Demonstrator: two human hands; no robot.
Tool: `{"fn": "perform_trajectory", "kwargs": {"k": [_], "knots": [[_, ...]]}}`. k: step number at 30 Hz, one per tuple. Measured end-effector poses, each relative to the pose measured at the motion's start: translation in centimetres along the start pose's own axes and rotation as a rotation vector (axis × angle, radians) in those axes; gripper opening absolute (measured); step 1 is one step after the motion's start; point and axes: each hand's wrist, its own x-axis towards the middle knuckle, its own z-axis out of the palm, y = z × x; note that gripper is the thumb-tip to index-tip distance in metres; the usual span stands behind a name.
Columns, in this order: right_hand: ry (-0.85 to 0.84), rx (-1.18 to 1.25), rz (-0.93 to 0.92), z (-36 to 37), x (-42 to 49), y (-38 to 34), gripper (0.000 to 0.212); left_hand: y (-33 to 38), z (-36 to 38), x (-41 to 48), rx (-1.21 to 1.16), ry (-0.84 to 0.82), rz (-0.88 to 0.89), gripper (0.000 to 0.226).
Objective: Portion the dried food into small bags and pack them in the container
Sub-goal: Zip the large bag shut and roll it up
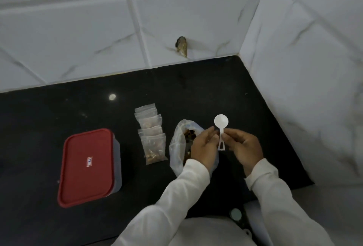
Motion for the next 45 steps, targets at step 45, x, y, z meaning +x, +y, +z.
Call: {"fn": "perform_trajectory", "kwargs": {"k": [45], "knots": [[-0.302, -0.450, 0.046, 2.4, 0.4, 2.4, 0.041, -5.5, -7.7, -1.9, 0.047, 0.435, -0.146, 0.010]]}}
